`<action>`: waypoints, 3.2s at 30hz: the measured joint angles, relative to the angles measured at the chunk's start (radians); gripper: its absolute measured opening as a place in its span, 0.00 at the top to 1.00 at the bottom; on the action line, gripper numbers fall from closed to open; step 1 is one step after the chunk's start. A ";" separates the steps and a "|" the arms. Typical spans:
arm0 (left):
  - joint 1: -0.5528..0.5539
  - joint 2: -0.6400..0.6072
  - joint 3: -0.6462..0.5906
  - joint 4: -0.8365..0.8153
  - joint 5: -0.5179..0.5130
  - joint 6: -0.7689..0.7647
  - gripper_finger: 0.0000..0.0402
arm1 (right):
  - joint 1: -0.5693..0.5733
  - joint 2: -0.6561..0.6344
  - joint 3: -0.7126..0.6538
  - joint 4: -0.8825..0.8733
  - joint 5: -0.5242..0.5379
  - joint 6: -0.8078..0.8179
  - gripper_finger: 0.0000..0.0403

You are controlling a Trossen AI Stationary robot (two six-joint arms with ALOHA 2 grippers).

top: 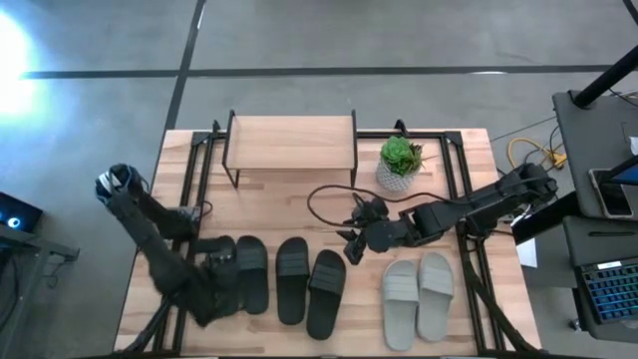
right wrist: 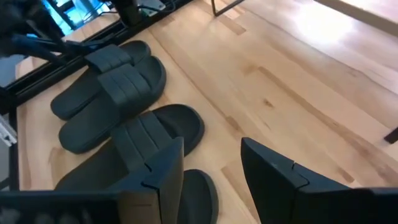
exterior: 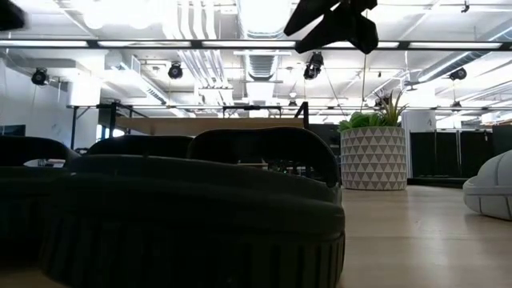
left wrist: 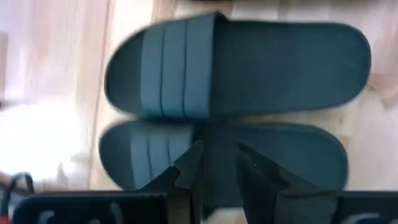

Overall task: Pick and place slides into the shelf
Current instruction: Put the black slide under the shelf

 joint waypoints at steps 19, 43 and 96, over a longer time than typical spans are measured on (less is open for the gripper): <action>-0.147 0.242 0.088 -0.208 0.062 -0.476 0.61 | -0.031 0.003 0.000 0.001 0.100 -0.031 0.62; -0.145 0.378 0.039 -0.219 0.039 -0.477 0.52 | -0.068 0.003 -0.024 -0.001 0.099 -0.030 0.62; -0.046 0.137 -0.369 0.039 -0.160 -0.487 0.99 | -0.107 0.003 -0.061 0.000 0.047 0.097 0.62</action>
